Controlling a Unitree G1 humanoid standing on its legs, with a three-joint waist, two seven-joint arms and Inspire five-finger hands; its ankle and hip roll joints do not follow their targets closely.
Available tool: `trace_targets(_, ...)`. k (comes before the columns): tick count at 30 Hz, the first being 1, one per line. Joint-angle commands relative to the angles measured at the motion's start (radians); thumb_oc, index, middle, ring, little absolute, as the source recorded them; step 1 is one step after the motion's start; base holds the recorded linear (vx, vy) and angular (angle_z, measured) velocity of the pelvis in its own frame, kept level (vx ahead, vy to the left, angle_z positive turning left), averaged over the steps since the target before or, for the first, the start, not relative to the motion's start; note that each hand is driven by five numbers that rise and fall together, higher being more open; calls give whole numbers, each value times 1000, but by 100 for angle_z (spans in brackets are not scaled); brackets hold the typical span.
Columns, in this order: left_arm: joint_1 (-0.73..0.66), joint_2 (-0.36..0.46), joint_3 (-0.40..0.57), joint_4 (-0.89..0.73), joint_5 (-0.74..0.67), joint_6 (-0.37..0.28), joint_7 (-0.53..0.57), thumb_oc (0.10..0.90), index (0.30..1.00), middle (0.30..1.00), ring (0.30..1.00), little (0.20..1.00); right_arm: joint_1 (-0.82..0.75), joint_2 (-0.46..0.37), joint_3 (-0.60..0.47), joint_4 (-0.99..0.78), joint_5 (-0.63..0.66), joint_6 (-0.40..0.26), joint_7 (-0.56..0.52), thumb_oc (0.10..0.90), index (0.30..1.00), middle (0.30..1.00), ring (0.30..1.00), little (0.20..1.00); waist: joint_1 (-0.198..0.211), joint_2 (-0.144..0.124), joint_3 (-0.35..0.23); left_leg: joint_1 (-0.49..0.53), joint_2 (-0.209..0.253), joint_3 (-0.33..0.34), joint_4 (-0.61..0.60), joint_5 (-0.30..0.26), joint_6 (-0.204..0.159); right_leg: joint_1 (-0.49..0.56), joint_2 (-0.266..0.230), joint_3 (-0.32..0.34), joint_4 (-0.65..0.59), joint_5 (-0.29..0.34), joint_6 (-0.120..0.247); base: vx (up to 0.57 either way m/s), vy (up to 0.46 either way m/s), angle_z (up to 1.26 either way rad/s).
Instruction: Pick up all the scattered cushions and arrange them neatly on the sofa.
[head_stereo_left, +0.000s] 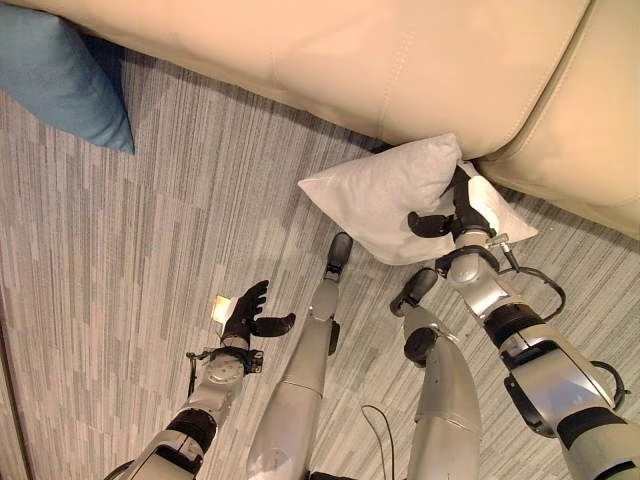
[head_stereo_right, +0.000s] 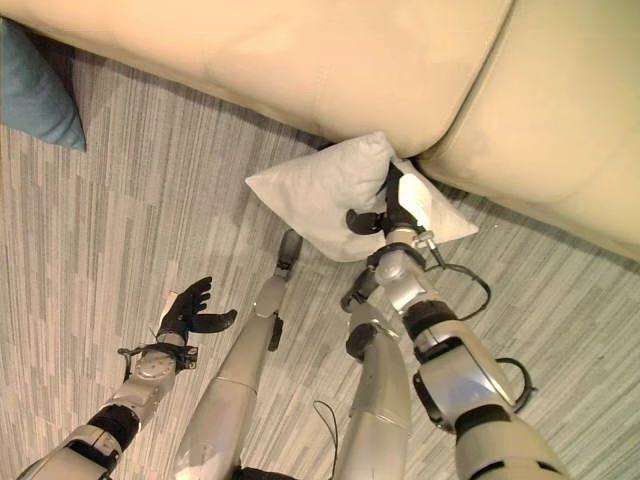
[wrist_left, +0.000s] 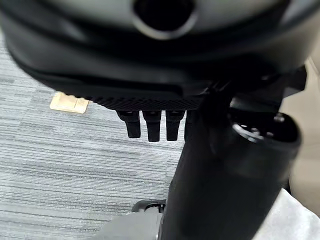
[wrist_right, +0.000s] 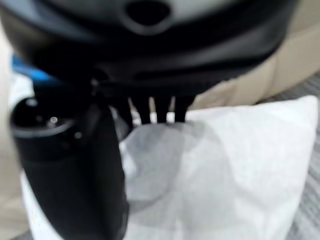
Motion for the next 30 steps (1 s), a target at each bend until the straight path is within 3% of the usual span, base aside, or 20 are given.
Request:
trace_targets(1,50,37,-1,-19,-17,-25,37,800,900,900,900,900,-56,-37,7,-52,27,-70,-16,609,613,613,613,613,28,45,-17,-68,-46,19,52,-90,0,-3,-51,97,-102,27,142,32,57,10)
trace_targets(2,50,39,0,-22,-17,-25,36,800,900,900,900,900,-61,-42,0,-64,35,-76,-18,400,300,300,300,300,30,47,-18,-73,-49,19,54,-91,0,-8,-52,100,-99,26,142,35,60,10)
trace_targets(13,88,9,37,-16,16,-10,31,800,900,900,900,900,82,-58,-117,-337,58,-140,-42,400,300,300,300,300,21,10,-55,13,-59,-2,36,-99,3,90,-59,82,-124,35,153,18,0,3)
trace_targets(19,134,-7,62,-1,47,16,11,800,900,900,900,900,272,-32,-183,-479,18,-149,-14,400,300,300,300,300,2,-25,-92,149,-53,-17,22,-121,-1,254,-56,44,-165,39,160,17,-30,6)
trace_targets(23,194,-14,80,10,68,33,-15,800,900,900,900,900,424,13,-215,-560,11,-159,28,400,300,300,300,300,-14,-53,-132,287,-41,-27,-7,-140,-4,418,-44,8,-233,46,166,81,-34,2)
trace_targets(30,298,1,121,-48,91,43,-63,800,900,900,900,900,642,0,-295,-738,-8,-180,118,400,300,300,300,300,-41,-110,-245,524,-13,-50,-125,-149,-10,677,1,-44,-370,53,184,120,-38,3)
